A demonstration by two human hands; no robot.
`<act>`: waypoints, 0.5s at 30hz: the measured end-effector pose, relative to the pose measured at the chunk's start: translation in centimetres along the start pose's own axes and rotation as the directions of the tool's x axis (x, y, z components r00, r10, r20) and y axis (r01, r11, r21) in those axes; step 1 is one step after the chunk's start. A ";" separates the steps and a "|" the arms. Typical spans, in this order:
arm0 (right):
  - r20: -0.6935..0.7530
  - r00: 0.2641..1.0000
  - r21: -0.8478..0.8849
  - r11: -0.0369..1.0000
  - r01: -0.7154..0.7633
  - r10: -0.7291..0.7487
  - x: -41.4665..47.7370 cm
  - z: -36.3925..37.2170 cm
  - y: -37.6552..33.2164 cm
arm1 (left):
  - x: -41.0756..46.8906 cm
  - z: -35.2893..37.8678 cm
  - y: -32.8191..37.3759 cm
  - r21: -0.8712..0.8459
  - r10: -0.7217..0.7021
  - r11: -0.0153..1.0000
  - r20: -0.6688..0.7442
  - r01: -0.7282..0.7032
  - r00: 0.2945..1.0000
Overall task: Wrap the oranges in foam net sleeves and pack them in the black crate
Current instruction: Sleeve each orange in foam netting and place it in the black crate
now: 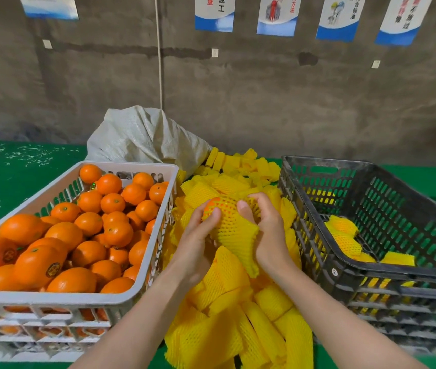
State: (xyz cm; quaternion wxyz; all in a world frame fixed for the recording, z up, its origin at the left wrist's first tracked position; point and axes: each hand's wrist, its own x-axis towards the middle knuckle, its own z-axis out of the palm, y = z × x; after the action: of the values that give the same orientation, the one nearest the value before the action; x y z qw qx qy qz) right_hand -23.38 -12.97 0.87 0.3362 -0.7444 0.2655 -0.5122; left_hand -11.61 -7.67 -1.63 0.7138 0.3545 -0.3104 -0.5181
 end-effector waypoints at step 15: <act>-0.030 0.980 0.131 0.973 -0.190 0.196 2.1 0.5 -1.4 | 0.9 0.6 0.3 0.005 -0.057 0.998 0.043 0.057 0.997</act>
State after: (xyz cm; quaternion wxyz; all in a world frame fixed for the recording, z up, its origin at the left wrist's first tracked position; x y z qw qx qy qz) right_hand -22.09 -13.49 3.07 0.4255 -0.6810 0.3104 -0.5088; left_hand -11.67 -8.60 -1.02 0.6913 0.3533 -0.3161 -0.5453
